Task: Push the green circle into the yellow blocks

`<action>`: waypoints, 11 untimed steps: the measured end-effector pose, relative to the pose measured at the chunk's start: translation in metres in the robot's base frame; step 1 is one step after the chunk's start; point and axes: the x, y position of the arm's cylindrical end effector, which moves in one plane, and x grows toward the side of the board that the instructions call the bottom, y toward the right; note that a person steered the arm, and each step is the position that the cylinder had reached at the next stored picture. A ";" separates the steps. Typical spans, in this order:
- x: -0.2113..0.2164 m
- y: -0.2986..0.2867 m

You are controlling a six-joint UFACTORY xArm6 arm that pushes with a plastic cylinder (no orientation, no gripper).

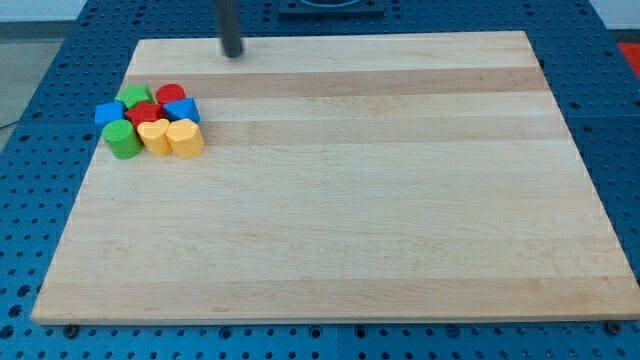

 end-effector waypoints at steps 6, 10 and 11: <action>0.220 -0.111; 0.233 -0.057; 0.223 -0.085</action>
